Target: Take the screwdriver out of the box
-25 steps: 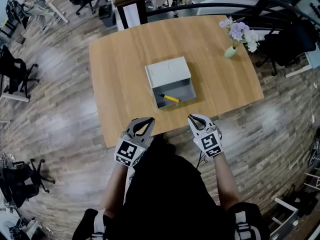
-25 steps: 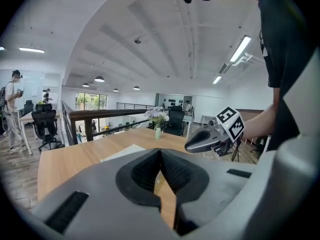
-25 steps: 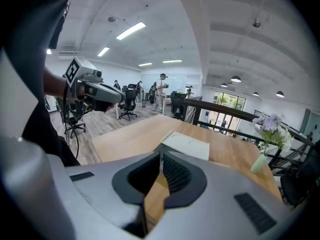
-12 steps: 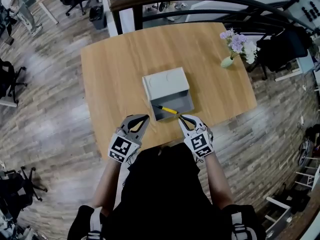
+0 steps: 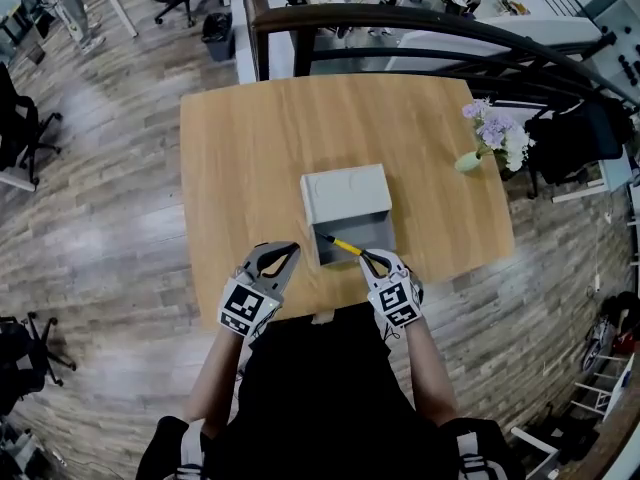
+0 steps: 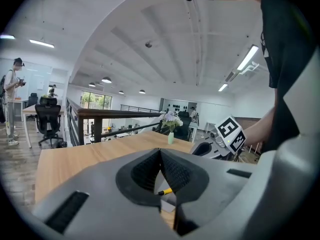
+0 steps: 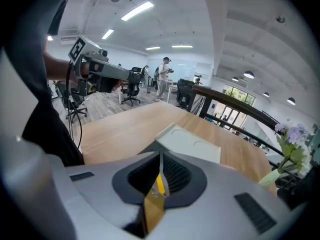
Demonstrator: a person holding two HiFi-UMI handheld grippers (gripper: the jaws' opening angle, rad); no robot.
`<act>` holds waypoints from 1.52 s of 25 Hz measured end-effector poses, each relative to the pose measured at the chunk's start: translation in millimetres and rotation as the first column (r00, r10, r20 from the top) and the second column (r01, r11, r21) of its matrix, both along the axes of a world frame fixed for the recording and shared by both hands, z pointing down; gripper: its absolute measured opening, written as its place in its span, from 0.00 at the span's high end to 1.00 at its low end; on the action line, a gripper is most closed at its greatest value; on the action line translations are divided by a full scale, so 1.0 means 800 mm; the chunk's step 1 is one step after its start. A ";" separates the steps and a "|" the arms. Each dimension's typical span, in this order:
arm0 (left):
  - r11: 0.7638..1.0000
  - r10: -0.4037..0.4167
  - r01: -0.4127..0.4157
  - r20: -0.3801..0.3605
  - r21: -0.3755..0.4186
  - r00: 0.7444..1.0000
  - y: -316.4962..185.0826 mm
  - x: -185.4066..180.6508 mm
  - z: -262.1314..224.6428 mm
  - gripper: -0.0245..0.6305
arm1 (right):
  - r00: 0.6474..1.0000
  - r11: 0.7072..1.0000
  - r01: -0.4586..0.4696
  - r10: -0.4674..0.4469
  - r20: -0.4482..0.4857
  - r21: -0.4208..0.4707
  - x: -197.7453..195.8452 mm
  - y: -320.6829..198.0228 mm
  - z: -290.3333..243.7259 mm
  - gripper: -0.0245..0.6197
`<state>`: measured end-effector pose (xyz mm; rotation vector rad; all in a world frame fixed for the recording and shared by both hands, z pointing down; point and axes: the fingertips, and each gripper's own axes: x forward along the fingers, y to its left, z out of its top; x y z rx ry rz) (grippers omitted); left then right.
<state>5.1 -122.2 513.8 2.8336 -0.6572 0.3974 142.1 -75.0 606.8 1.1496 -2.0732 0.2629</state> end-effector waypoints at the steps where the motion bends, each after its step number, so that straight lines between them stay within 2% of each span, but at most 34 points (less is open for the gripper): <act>1: 1.000 -0.012 0.012 -0.003 0.001 1.000 -0.003 0.000 0.000 0.93 | 1.000 1.000 0.012 -0.012 -0.002 -0.013 0.000 -0.002 0.006 0.91; 8: 0.995 -0.096 0.096 -0.002 -0.004 0.995 -0.023 -0.004 -0.001 0.93 | 0.994 0.988 0.109 -0.111 -0.021 -0.107 0.005 -0.013 0.045 0.91; 14: 0.985 -0.171 0.171 0.013 -0.015 0.985 -0.031 -0.003 0.001 0.93 | 0.986 0.969 0.164 -0.164 0.012 -0.186 0.012 -0.023 0.090 0.91; 28: 0.961 -0.273 0.276 0.074 -0.031 0.959 -0.034 0.009 -0.003 0.93 | 0.941 0.899 0.336 -0.335 0.054 -0.280 -0.002 -0.035 0.143 0.90; 34: 0.955 -0.289 0.295 0.100 -0.046 0.952 -0.018 0.013 0.002 0.93 | 0.942 0.883 0.335 -0.321 0.099 -0.327 -0.009 -0.039 0.167 0.90; 38: 0.947 -0.310 0.318 0.118 -0.053 0.943 -0.007 0.002 0.005 0.93 | 0.939 0.873 0.343 -0.331 0.095 -0.348 -0.014 -0.040 0.177 0.90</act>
